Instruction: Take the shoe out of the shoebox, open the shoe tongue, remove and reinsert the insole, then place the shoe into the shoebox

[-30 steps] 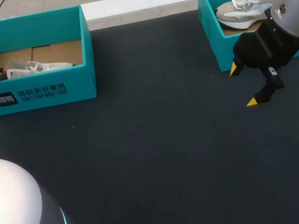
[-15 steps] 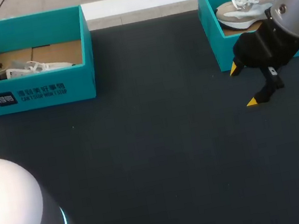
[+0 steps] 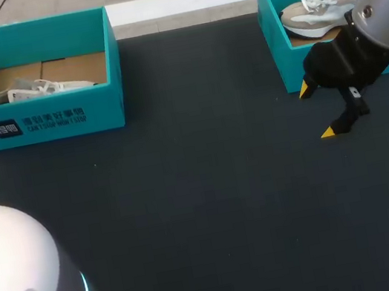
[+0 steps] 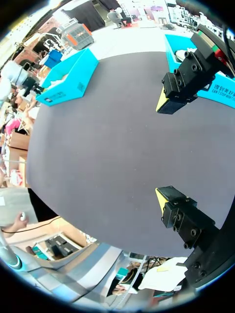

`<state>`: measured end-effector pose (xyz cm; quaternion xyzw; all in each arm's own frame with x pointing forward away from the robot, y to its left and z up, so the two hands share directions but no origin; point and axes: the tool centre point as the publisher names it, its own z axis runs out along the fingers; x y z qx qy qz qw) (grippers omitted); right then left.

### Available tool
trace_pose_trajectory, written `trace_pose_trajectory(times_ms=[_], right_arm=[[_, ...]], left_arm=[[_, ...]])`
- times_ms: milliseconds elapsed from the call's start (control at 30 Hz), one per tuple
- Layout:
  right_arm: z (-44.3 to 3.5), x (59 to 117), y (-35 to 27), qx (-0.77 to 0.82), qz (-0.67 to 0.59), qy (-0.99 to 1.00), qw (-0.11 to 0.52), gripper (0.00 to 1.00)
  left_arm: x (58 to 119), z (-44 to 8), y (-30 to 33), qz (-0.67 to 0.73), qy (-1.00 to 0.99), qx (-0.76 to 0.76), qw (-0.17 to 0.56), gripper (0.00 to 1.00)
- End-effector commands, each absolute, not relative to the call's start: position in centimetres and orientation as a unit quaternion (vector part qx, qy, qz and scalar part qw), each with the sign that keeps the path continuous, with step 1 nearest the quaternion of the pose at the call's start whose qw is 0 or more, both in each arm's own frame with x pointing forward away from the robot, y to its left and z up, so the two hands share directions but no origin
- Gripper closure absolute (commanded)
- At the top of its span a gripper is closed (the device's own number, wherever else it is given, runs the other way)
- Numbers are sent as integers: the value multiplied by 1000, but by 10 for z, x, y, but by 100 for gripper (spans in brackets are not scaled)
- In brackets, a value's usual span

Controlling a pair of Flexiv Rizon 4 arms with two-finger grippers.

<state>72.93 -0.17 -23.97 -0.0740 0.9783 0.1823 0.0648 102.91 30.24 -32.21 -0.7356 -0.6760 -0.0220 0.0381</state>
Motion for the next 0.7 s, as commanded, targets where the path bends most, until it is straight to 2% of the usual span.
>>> trace_pose_trajectory(times_ms=[33,200,333,700], right_arm=[[-241,729,-1,-74,181,979,65,0],[-241,729,-1,-74,181,979,65,0],[-241,729,-1,-74,181,979,65,0],[-241,729,-1,-74,181,979,65,0]], left_arm=[[1017,-301,310,-28,-674,-738,22,24],[1018,-277,311,-31,-674,-738,3,25],[1021,-261,308,-34,-670,-742,-7,22],[1013,-211,313,-9,-683,-730,-31,24]])
